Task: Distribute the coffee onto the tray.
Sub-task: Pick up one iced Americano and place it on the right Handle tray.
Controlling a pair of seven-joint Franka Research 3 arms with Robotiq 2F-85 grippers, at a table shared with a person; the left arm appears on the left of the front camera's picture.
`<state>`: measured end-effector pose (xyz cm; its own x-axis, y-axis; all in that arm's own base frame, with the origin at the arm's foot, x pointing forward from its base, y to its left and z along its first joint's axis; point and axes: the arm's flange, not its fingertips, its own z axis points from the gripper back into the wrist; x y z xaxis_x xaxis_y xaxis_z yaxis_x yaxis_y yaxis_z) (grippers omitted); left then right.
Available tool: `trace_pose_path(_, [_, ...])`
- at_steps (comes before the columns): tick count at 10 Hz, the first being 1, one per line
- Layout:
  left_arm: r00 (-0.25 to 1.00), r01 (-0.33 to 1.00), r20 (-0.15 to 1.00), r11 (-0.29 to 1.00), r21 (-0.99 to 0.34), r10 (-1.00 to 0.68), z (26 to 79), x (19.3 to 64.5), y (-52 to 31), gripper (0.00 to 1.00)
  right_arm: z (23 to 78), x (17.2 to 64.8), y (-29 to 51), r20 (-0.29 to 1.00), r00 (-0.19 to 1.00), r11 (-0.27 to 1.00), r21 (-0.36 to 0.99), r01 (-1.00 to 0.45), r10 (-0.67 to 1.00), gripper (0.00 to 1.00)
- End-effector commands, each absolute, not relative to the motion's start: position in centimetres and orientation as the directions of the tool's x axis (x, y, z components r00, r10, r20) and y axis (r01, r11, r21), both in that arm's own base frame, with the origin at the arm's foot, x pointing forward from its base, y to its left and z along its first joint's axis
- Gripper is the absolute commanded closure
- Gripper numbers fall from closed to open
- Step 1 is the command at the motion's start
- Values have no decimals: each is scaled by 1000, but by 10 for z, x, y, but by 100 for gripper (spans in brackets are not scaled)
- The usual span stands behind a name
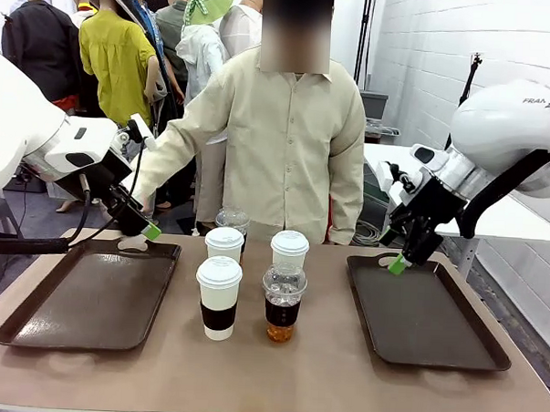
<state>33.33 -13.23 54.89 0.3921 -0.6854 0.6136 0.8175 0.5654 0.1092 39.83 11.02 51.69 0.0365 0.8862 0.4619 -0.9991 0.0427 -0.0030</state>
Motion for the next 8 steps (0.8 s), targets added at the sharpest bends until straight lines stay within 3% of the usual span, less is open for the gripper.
trace_pose_path(1, [393, 819, 610, 564, 108, -688, 549, 333, -132, 0, 487, 395, 107, 547, -1, 7, -13, -1000, 837, 0])
trace_pose_path(4, [393, 819, 610, 564, 108, -688, 549, 333, -132, 0, 453, 395, 108, 662, 41, 131, -87, -987, 748, 0])
trace_pose_path(8, [393, 819, 610, 564, 108, -688, 549, 333, -132, 0, 427, 394, 103, 748, 73, 178, -61, -982, 660, 0])
